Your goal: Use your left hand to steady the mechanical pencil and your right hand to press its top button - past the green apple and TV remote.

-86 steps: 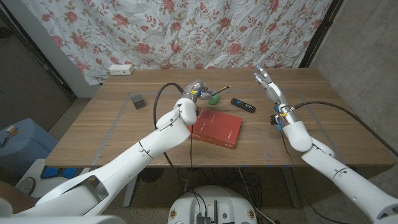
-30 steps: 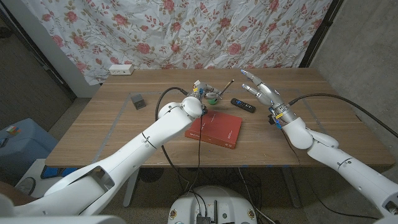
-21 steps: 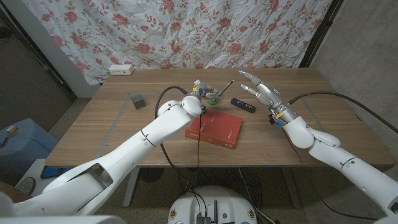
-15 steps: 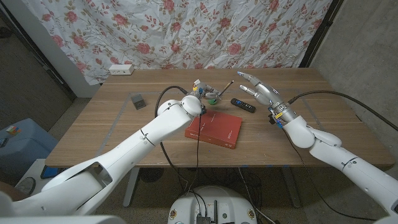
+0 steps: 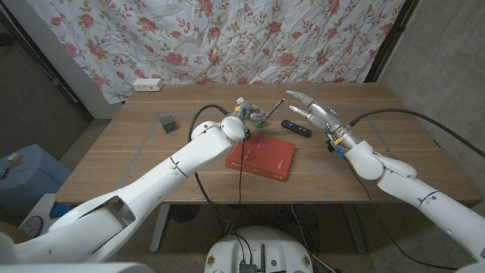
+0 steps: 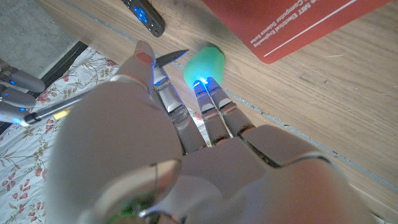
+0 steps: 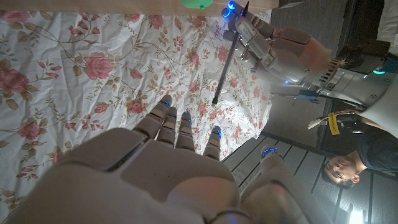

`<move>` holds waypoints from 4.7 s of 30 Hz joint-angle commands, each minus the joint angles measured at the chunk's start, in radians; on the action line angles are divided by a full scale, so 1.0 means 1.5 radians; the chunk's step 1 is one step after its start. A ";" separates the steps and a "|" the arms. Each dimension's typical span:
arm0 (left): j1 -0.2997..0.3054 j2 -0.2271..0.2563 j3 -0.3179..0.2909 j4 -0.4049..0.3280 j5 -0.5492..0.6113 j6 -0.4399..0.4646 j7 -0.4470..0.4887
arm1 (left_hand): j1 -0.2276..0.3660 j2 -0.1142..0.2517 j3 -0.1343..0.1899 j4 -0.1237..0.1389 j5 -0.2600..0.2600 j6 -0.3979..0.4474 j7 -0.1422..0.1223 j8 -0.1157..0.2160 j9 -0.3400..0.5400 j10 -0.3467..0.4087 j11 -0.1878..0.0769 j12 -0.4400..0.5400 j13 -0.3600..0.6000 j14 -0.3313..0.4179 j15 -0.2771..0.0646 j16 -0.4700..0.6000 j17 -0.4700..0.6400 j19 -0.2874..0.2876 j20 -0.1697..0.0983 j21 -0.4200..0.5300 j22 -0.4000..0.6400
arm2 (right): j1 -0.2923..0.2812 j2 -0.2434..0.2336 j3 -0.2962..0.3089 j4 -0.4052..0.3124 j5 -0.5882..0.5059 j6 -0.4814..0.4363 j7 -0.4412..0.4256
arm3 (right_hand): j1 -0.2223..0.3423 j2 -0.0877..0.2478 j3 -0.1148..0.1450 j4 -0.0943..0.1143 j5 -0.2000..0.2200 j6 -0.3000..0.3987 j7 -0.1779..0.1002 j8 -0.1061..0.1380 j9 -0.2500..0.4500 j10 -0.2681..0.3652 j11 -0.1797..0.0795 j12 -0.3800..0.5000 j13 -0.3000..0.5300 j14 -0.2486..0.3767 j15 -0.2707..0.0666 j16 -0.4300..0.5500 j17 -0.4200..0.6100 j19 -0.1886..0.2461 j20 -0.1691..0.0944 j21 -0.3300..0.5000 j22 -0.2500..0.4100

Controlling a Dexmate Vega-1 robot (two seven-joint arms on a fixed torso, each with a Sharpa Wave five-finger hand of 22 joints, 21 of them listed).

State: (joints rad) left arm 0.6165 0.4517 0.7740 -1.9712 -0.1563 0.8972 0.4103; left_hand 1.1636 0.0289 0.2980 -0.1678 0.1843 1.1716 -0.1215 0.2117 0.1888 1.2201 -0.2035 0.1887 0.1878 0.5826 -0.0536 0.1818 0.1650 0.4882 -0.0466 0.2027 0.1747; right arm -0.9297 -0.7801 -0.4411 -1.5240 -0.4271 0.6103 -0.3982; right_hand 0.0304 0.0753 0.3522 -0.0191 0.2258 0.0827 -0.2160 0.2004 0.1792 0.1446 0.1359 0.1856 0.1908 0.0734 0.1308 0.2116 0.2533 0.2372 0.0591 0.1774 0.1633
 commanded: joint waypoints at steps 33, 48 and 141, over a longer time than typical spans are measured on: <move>-0.006 0.003 0.010 0.012 0.000 -0.022 -0.001 | 0.006 0.009 -0.005 0.000 0.004 0.003 0.004 -0.002 0.001 0.017 -0.015 0.004 0.002 0.010 -0.109 -0.001 0.002 0.005 -0.056 0.003 0.001 | 0.021 0.006 -0.019 0.029 0.031 0.007 0.036 | 0.000 0.007 0.000 0.005 0.007 0.014 -0.003 0.004 0.002 -0.006 -0.002 0.005 0.000 -0.004 -0.001 0.002 0.003 0.004 0.000 0.006 0.002; -0.005 0.003 0.010 0.015 0.003 -0.027 -0.002 | 0.007 0.010 -0.007 0.000 0.004 0.002 0.005 -0.002 0.001 0.017 -0.015 0.004 0.002 0.010 -0.110 -0.002 0.002 0.004 -0.056 0.002 0.001 | 0.028 0.010 -0.024 0.037 0.036 0.013 0.043 | -0.001 0.008 0.000 0.006 0.007 0.017 -0.003 0.002 0.002 -0.010 -0.004 0.005 0.000 -0.006 -0.004 0.001 0.003 0.003 -0.001 0.006 0.002; 0.008 0.005 0.009 0.004 0.016 -0.035 -0.001 | 0.011 0.011 -0.017 0.001 0.004 0.005 0.003 -0.002 0.001 0.020 -0.015 0.003 0.002 0.010 -0.109 -0.002 0.002 0.003 -0.057 0.001 0.001 | 0.004 0.037 0.009 0.054 0.087 0.041 0.031 | 0.002 0.008 0.003 0.010 0.011 0.034 -0.003 -0.004 0.000 -0.011 -0.019 0.007 0.000 -0.004 -0.015 0.003 0.001 0.008 -0.008 0.006 0.002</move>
State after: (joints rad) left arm 0.6278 0.4580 0.7890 -1.9638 -0.1347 0.8464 0.4082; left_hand 1.1752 0.0383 0.2786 -0.1675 0.1845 1.1716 -0.1216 0.2079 0.1882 1.2214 -0.2054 0.1886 0.1887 0.5896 -0.0572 0.1818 0.1650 0.4881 -0.0465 0.2027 0.1744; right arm -0.9168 -0.7213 -0.4365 -1.4331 -0.3079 0.6849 -0.3551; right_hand 0.0305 0.0752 0.3549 -0.0083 0.2368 0.1285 -0.2164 0.1953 0.1769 0.1280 0.1117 0.1926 0.1909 0.0700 0.1089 0.2117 0.2556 0.2464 0.0499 0.1813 0.1633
